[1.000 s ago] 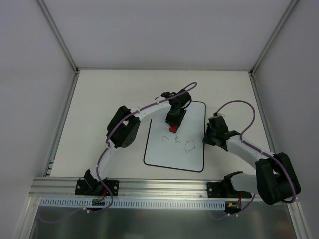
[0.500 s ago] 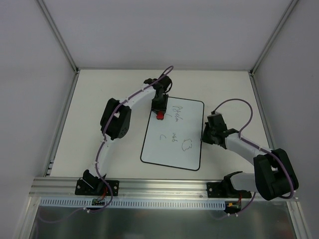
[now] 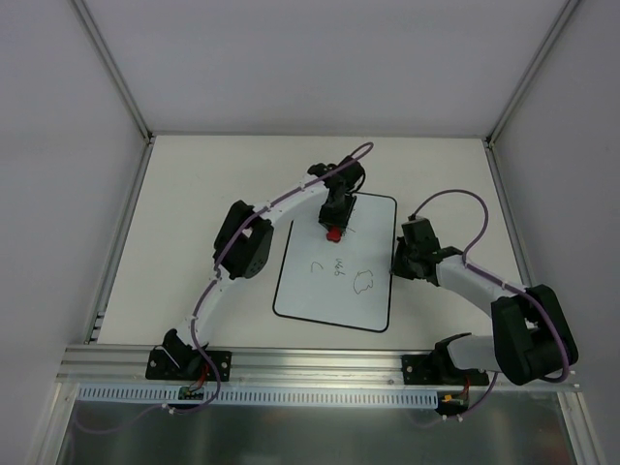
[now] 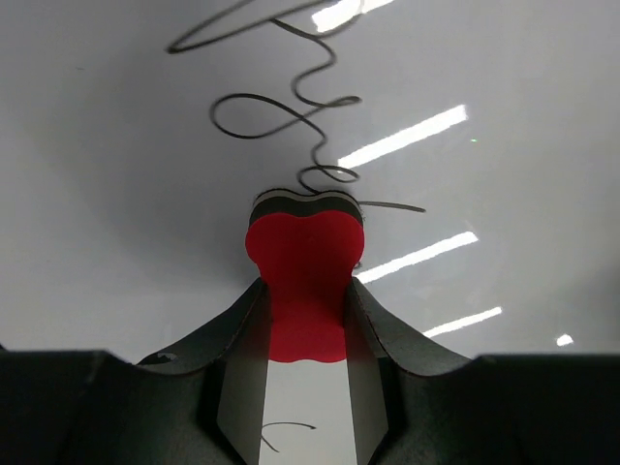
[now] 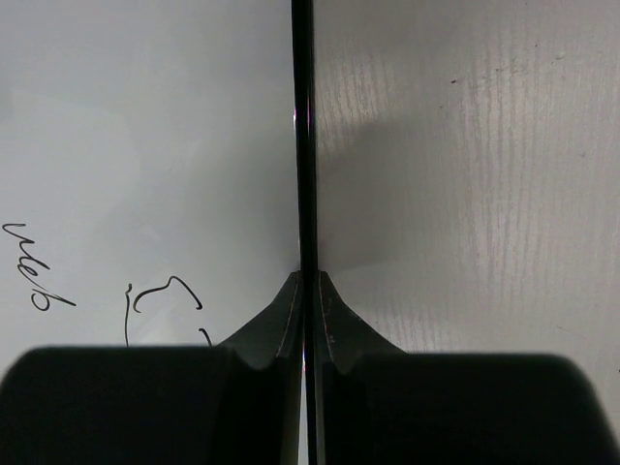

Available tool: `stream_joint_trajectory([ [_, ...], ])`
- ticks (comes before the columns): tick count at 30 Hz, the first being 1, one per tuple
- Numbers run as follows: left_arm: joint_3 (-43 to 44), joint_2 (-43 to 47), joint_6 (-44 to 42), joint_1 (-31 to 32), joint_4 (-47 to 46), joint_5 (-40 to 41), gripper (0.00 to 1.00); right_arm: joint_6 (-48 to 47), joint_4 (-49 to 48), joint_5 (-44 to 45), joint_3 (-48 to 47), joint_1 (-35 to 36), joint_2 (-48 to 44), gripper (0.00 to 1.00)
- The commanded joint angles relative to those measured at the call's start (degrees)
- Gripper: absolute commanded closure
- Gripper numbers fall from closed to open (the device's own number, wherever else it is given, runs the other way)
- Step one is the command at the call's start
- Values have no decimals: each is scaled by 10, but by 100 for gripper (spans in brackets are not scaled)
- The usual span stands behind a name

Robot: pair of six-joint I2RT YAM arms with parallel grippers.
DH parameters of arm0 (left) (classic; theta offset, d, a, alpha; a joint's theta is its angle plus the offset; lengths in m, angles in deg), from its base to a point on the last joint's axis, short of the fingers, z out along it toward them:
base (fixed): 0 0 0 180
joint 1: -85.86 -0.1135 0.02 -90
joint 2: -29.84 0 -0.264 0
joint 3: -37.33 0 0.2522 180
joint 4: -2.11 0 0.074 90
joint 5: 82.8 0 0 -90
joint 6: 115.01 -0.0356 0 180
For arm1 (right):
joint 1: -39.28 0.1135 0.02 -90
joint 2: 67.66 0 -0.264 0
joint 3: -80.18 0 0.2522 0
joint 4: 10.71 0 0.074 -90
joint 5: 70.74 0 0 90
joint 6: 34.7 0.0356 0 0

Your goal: Erase the whiteboard

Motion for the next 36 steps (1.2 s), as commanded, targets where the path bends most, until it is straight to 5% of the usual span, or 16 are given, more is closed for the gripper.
stream_joint_trajectory([
  [1, -35, -55, -6, 41, 34, -43, 100, -5, 14, -9, -4, 4, 18, 96],
  [13, -305, 137, 75, 33, 11, 78, 100, 0, 13, -5, -7, 4, 23, 100],
  [24, -525, 255, 120, 34, -65, 77, 100, 6, 5, -10, -13, 4, 30, 100],
  [29, -520, 251, 142, 67, -79, 61, 100, 6, -4, -17, -16, 5, 39, 100],
  [36, -366, 164, 160, 152, -78, 17, 100, 21, -17, -27, -18, 13, 59, 100],
])
